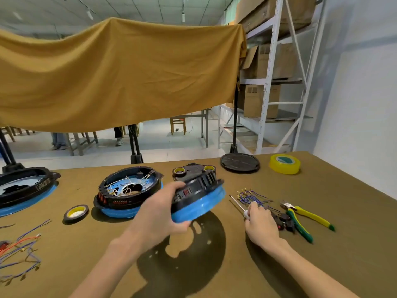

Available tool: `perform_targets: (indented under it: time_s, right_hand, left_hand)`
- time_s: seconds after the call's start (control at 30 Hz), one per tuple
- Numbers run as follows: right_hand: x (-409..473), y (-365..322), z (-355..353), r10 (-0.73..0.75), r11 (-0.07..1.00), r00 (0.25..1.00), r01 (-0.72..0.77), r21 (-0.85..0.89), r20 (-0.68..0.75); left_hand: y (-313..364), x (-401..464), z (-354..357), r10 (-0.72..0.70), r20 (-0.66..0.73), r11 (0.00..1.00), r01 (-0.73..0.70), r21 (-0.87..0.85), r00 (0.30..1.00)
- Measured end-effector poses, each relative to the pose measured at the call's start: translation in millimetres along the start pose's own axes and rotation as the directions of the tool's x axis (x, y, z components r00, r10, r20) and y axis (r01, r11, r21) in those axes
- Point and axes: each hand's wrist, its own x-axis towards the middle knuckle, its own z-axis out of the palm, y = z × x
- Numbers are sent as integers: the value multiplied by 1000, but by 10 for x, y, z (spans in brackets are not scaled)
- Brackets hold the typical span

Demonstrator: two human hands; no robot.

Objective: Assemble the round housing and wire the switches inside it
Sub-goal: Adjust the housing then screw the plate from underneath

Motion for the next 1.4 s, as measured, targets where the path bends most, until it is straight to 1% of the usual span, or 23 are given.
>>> perform_targets:
  time_s: [0.13,0.17,0.2,0.27,0.3,0.37,0.43,0.53,0.6,0.67,0.7,0.77,0.8,0.83,0.87,0.9,0.97,1.03,1.13,1.2,1.3,1.37,1.4]
  right_hand:
    - [72,-10,-12,-39,994,998,34,-100,-46]
    - [106,-24,-39,-46,998,996,43,-45,-81]
    - [131,-65,-88,-37,996,994,45,80,-98]
    - [145,-198,-173,-18,931,998,39,363,-63]
    - [137,-272,-195,-32,896,999,40,442,-25]
    - [81,-405,-181,-82,848,993,25,529,85]
    - [8,-490,-129,-110,812,978,-14,584,177]
    - [-41,-533,-74,-115,807,974,-24,589,196]
    - [-19,-551,-67,-125,832,968,-17,554,217]
    - [22,-578,-83,-137,870,960,-2,493,245]
    - [46,-587,-89,-144,896,960,24,443,241]
    - [67,-587,-105,-245,936,962,202,289,119]
    - [56,-588,-130,-359,909,933,340,242,35]
    - [41,-594,-170,-487,848,873,476,233,-14]
    - [23,-603,-233,-589,781,808,567,261,11]
    - [14,-613,-308,-648,743,753,595,305,110]
    - [9,-642,-446,-649,761,647,548,348,400]
    - [12,-671,-510,-628,762,569,590,267,531]
    - [-6,-689,-472,-685,680,531,711,179,498]
    - [-20,-709,-438,-713,653,522,737,173,469]
    - [8,-709,-453,-702,654,503,735,177,504]
    - [71,-677,-518,-667,672,479,717,185,571]
    - [118,-664,-573,-637,703,464,677,217,616]
  left_hand:
    - [-28,-207,319,110,126,987,-123,105,986]
    - [-35,-254,393,133,157,982,-151,111,979]
    - [-38,-297,461,148,181,978,-171,123,972]
    - [-48,-377,593,180,203,959,-218,184,962]
    - [-55,-408,655,204,209,946,-248,211,957]
    - [-32,-433,741,210,234,942,-260,211,949]
    - [-13,-427,783,165,245,961,-212,180,955]
    - [-48,-413,763,80,223,980,-118,160,971]
    - [-79,-368,701,71,197,979,-106,173,978]
    - [-103,-300,654,53,233,975,-101,199,971]
    - [-108,-270,647,46,264,973,-103,208,963]
    - [-120,-222,652,41,311,966,-118,231,950]
    - [-130,-202,655,40,324,964,-121,235,945]
    - [-147,-184,656,36,333,966,-119,232,942]
    - [-161,-167,653,29,343,967,-113,228,939]
    - [-172,-151,644,25,354,967,-113,228,935]
    - [-187,-112,623,36,374,964,-131,232,927]
    - [-211,-93,622,53,378,962,-149,228,924]
    - [-217,-132,647,51,354,964,-138,227,934]
    - [-208,-175,673,50,317,970,-121,209,947]
    - [-186,-229,685,58,308,982,-111,156,950]
    - [-177,-268,642,20,324,998,-36,42,946]
    - [-197,-281,615,-11,288,1000,15,-14,958]
